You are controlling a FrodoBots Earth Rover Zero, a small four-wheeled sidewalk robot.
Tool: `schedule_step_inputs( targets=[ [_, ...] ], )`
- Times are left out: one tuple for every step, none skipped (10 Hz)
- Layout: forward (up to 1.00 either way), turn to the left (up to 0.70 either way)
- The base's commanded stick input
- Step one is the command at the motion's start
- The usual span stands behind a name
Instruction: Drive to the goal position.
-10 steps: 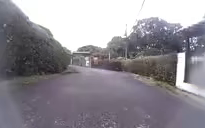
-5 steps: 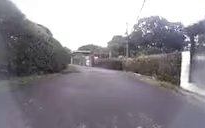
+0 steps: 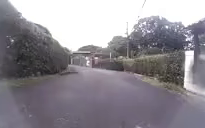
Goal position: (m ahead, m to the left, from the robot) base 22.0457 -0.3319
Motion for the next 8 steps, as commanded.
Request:
schedule_step_inputs(
  targets=[
    [0.50,0.00],
    [0.50,0.00],
    [0.50,0.00],
    [0.50,0.00],
    [0.50,0.00],
    [0.50,0.00],
    [0.50,0.00],
    [0.50,0.00]
  ],
)
